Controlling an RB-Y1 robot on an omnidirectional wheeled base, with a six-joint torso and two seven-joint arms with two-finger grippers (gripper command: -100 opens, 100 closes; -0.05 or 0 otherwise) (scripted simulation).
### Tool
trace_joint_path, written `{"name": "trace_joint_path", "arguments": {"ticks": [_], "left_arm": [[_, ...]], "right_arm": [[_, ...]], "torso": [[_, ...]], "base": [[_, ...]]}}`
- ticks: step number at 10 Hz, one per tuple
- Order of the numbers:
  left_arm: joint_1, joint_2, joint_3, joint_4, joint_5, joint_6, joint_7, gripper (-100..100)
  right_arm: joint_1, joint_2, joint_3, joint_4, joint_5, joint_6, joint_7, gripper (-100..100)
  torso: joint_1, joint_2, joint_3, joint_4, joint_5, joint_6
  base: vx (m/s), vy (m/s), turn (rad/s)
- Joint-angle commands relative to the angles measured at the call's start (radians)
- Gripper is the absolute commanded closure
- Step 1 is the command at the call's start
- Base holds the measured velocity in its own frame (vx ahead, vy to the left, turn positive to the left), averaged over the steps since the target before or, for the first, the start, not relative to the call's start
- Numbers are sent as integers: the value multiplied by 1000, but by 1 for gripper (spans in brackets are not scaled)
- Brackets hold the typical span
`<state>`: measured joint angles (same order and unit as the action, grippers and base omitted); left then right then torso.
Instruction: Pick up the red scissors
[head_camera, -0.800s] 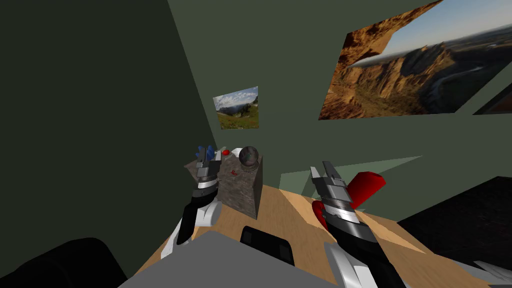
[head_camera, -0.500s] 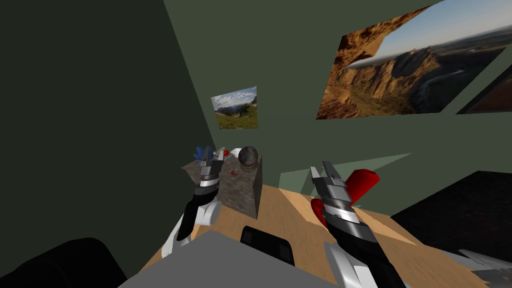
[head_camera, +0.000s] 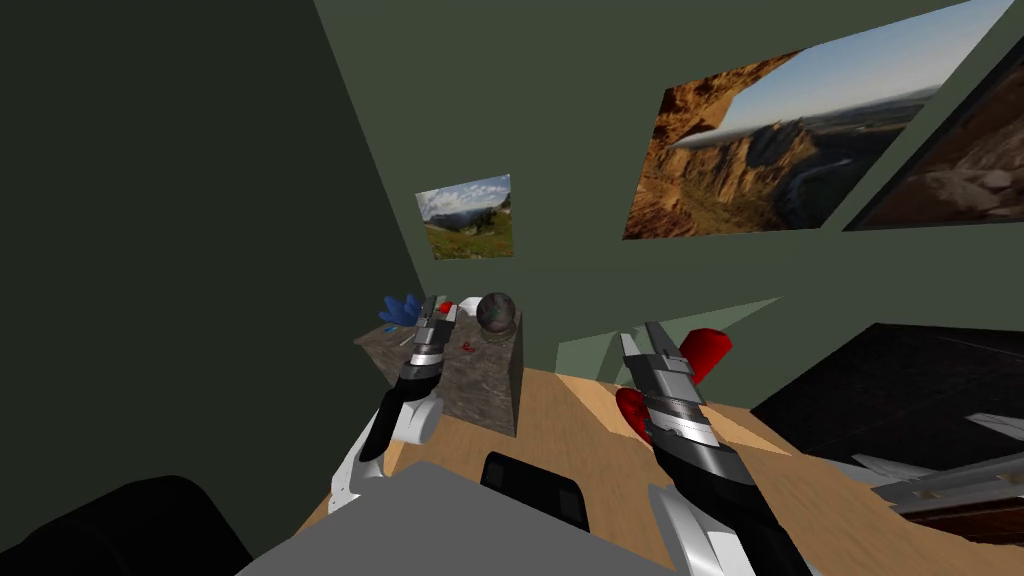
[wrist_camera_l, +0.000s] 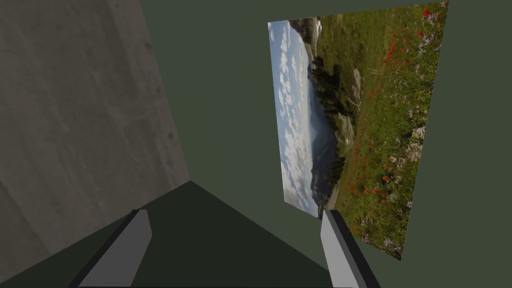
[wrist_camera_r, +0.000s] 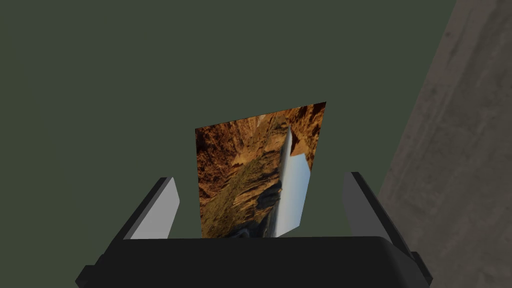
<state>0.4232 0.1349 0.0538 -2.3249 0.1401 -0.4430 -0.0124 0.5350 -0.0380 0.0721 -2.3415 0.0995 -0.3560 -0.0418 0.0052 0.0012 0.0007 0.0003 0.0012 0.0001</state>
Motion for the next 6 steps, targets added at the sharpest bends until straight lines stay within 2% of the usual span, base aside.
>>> {"name": "trace_joint_path", "arguments": {"ticks": [1,5,6], "left_arm": [[-12,3,-5,3,4,33,3,-100],[-61,38,-8,48,52,161,47,-100],[-61,38,-8,48,52,175,47,-100]], "right_arm": [[0,0,0,0,0,0,0,0],[0,0,0,0,0,0,0,0],[0,0,0,0,0,0,0,0]], "torso": [[0,0,0,0,0,0],[1,1,0,0,0,0],[1,1,0,0,0,0]], "base": [[-12,49,-70],[-40,85,-132],[-31,69,-75]]}}
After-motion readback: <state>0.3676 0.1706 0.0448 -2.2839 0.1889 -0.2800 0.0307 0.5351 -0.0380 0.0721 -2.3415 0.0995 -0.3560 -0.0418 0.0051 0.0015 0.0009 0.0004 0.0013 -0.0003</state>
